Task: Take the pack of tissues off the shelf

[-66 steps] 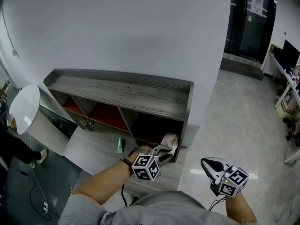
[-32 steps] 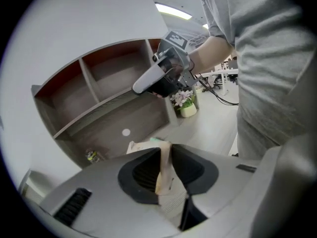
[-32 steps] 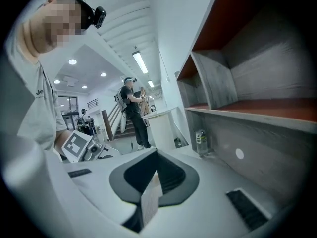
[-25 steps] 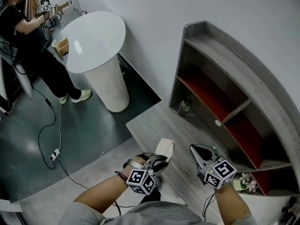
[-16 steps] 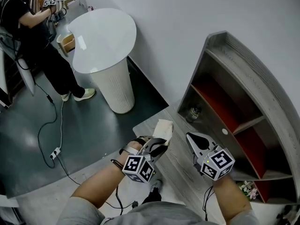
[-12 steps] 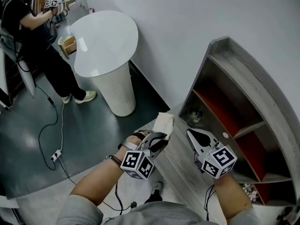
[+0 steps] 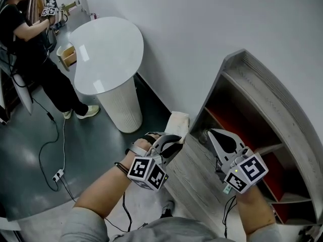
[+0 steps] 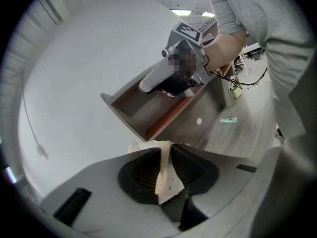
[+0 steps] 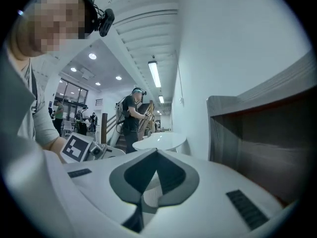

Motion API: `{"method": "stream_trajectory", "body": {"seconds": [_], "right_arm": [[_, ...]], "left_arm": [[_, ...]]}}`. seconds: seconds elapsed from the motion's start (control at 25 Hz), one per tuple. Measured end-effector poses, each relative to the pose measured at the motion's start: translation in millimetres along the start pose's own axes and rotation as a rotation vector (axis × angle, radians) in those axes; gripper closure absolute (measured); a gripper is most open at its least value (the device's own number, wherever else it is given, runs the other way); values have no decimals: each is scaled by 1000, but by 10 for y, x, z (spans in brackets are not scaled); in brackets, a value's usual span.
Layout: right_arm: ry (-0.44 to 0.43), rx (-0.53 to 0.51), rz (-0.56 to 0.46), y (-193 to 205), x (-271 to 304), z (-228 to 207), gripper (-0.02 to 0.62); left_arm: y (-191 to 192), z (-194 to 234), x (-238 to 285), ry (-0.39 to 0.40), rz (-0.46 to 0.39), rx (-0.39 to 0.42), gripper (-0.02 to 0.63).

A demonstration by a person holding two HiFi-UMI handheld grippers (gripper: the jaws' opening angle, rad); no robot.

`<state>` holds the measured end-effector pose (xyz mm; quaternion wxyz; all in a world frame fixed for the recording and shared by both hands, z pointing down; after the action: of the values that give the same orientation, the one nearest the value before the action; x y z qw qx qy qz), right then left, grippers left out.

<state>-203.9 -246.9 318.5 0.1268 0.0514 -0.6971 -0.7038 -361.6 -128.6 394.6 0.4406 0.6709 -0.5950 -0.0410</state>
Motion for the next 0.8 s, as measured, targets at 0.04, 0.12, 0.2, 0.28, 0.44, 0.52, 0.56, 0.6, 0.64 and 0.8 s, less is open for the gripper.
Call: {"method": "stream_trajectory", "body": {"seconds": [0.04,0.12,0.2,0.28,0.44,0.52,0.56,0.6,0.64,0.8], "right_arm": [[3,-6,-7,-11,25,-28,577],[10,-20,-8,20,88,-82,577],[14,-22,9,127,164,-136,577],[13,-8,36,298,250,-191,577],[14,17,97,712,438,-263,577],[13,21,134,924,531,-262,577],[13,25,157,1036,571,-259,577],[12,31,179,1151,608,-257,577],[10,39,201,1267,642,-259,577],[5,81,276,1702,686,-254,577]], "left_arm": [[36,6,50,4,1,-1,491],[146,-11,171,17,5,-15,491],[297,-71,320,36,11,-41,491],[473,-160,488,57,26,-61,491],[874,-369,835,100,60,-95,491],[1090,-491,993,121,79,-118,491],[1197,-560,1073,133,87,-134,491],[1303,-629,1157,146,94,-149,491],[1409,-695,1246,157,101,-162,491],[1774,-954,1575,199,141,-180,491]]}}
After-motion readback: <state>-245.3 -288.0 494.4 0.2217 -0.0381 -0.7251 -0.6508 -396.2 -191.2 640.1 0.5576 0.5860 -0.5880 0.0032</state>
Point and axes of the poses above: the fingertips, and each gripper's own axes: x forward along the fingers, z to its left, y out of its underside, the point moved 10 cm from there along -x, backward along the fingers, and after that the axes turned 7 degrees about y, right-handed, at the moved point
